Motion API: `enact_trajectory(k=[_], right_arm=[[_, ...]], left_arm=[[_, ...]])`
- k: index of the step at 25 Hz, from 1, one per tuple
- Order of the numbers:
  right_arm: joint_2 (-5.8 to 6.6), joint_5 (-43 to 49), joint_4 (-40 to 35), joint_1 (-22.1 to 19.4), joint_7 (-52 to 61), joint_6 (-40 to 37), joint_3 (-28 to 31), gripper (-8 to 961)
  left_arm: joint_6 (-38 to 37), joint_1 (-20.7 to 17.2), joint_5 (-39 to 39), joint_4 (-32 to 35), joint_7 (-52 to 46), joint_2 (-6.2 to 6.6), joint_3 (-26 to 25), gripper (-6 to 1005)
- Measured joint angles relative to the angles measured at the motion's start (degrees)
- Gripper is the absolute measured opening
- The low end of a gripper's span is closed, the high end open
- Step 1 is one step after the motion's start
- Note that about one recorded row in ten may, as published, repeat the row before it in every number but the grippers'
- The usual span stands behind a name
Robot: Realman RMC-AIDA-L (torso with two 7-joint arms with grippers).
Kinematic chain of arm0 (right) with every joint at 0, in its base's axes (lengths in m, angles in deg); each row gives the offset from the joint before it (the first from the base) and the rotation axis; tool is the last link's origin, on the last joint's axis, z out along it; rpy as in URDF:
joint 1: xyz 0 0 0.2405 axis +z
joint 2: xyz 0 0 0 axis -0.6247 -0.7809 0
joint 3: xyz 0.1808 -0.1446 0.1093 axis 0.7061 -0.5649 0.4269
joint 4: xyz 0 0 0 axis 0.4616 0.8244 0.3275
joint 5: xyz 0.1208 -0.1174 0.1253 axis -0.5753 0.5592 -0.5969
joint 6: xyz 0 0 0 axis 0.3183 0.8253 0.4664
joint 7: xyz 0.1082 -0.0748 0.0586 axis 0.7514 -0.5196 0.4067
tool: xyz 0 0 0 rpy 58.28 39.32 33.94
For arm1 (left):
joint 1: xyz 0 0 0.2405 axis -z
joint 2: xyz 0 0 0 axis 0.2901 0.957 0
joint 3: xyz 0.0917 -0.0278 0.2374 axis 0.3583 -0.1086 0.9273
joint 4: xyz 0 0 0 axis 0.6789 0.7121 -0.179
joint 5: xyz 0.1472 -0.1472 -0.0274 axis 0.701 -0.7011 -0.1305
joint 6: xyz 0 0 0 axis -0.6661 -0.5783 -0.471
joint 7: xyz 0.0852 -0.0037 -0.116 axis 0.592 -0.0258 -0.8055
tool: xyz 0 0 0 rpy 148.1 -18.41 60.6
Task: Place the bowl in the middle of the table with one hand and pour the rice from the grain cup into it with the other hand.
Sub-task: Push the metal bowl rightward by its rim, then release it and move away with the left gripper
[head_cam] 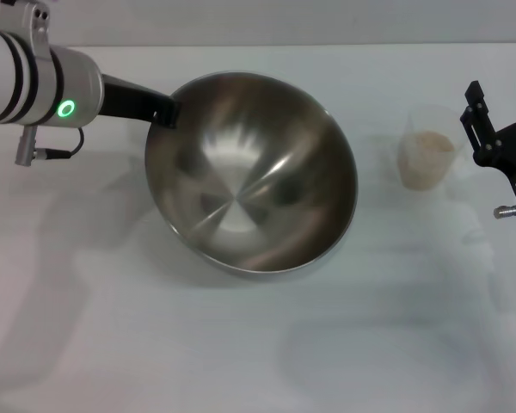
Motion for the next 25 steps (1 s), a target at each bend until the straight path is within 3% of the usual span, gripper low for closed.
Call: enact_trajectory(k=[15, 25], right_arm=[[0.00, 0.0, 0.0, -0.1, 0.0, 0.0, 0.0, 639], [0.00, 0.0, -0.1, 0.3, 0.0, 0.0, 0.0, 639]], left_arm=[[0.7, 2.6, -0.8, -0.3, 1.4, 0.05, -0.9, 41], [-5.0, 2.7, -1.8, 2.7, 3.0, -0.13, -0.3, 40]])
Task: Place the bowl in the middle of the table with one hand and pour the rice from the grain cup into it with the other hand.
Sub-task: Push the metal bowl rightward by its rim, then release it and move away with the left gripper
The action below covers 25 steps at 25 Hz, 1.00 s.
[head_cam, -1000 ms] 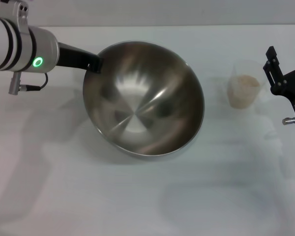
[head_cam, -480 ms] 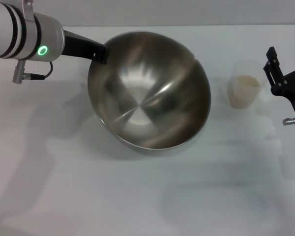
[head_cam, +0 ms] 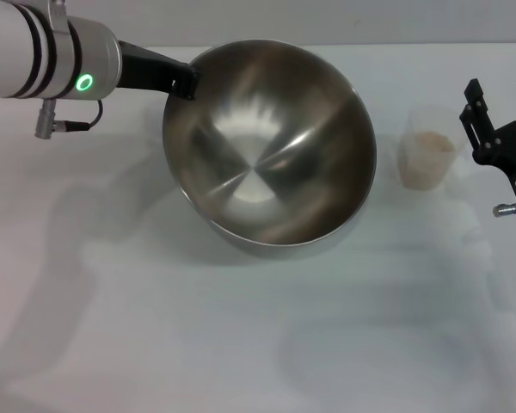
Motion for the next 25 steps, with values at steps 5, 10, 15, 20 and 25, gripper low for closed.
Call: enact_trajectory(k=[5, 10, 15, 20, 25], right_arm=[[0.00, 0.0, 0.0, 0.1, 0.0, 0.0, 0.0, 639], [0.00, 0.0, 0.0, 0.3, 0.0, 0.1, 0.0, 639], [0.00, 0.0, 0.0, 0.5, -0.3, 0.1, 0.0, 639], [0.00, 0.0, -0.1, 0.7, -0.3, 0.1, 0.0, 639], [0.01, 0.0, -0.2, 0.9, -0.4, 0.1, 0.0, 639]], left_arm=[[-2.5, 0.1, -1.1, 2.9, 1.4, -0.03, 0.1, 40], [-5.3, 0.1, -1.4, 6.1, 1.6, -0.03, 0.4, 41], [-8.5, -0.2, -1.4, 8.4, 2.6, -0.03, 0.8, 40], [-12.7, -0.8, -1.4, 10.0, 2.9, -0.11, 2.8, 40], [-17.3, -1.0, -1.5, 12.7, 3.0, -0.11, 5.3, 41]])
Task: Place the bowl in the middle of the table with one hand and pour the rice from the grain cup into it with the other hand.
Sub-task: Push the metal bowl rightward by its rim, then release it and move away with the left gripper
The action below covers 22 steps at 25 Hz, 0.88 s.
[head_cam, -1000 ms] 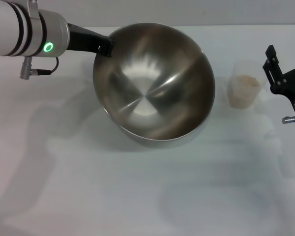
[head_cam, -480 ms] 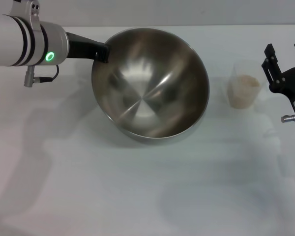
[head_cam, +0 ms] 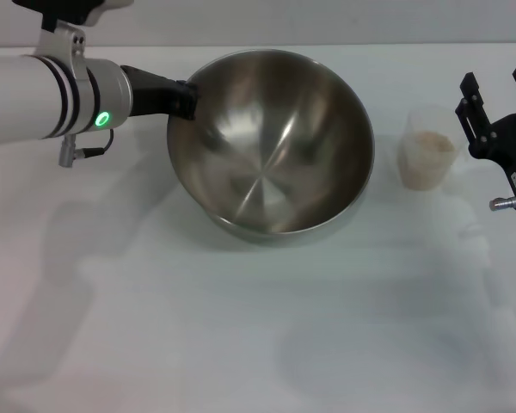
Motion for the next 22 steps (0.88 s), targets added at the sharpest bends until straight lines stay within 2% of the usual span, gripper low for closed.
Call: enact_trajectory(k=[2, 5, 6, 10, 11, 13, 15, 22], right_arm=[[0.01, 0.0, 0.0, 0.0, 0.0, 0.0, 0.0, 639], [0.03, 0.0, 0.0, 0.1, 0.0, 0.0, 0.0, 639], [0.08, 0.0, 0.0, 0.1, 0.0, 0.0, 0.0, 639], [0.09, 0.0, 0.0, 0.1, 0.0, 0.0, 0.0, 639], [0.09, 0.0, 0.0, 0.1, 0.0, 0.0, 0.0, 639], [0.09, 0.0, 0.0, 0.1, 0.0, 0.0, 0.0, 639], [0.09, 0.0, 0.1, 0.0, 0.0, 0.0, 0.1, 639], [0.08, 0.0, 0.3, 0.2, 0.0, -0.1, 0.0, 639]], left_arm=[[-5.0, -0.5, 0.0, 2.3, 0.8, -0.01, 2.1, 41], [-6.2, -0.7, 0.0, 2.6, 0.8, -0.02, 2.4, 42], [-9.7, -1.4, 0.0, 3.1, 0.9, -0.02, 3.5, 43], [-15.3, -3.3, 0.0, 3.1, 0.8, -0.01, 4.5, 46], [-19.0, -4.6, 0.0, 2.9, 0.0, -0.01, 4.8, 74], [-21.8, -5.9, -0.2, 2.7, -2.1, 0.00, 4.8, 129], [-22.1, -6.4, -0.4, 2.6, -3.1, 0.08, 4.9, 185], [-22.2, -7.3, 0.1, 2.0, -3.2, 0.18, 5.9, 182]])
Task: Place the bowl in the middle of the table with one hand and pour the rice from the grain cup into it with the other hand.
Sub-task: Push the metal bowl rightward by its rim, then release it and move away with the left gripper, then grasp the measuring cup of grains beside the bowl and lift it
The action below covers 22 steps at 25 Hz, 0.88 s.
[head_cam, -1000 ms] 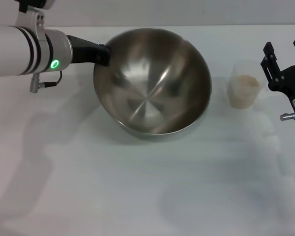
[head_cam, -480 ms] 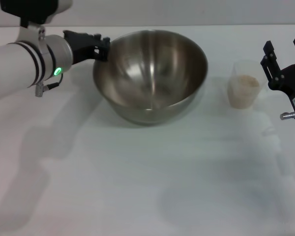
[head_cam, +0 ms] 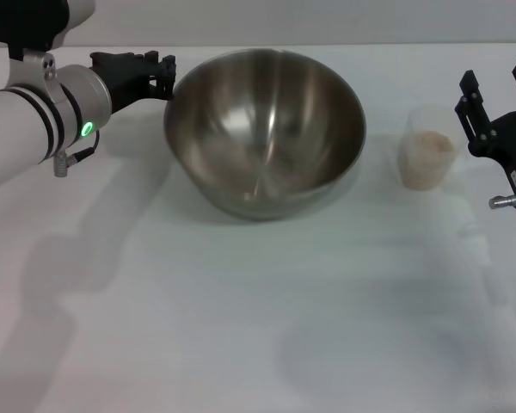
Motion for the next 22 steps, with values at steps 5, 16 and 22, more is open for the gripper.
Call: enact_trajectory(k=[5, 16, 22], right_arm=[[-0.03, 0.0, 0.1, 0.1, 0.0, 0.0, 0.0, 639], [-0.08, 0.0, 0.2, 0.4, 0.0, 0.0, 0.0, 638], [-0.09, 0.0, 0.5, 0.6, 0.0, 0.0, 0.0, 638]], left_arm=[[-5.4, -1.8, 0.4, -0.2, 1.8, 0.02, 0.5, 175], [-19.8, -7.0, 0.3, -0.8, 4.6, 0.07, 3.6, 302], [-30.2, -9.6, 0.4, -0.3, 5.0, 0.04, 5.9, 501]])
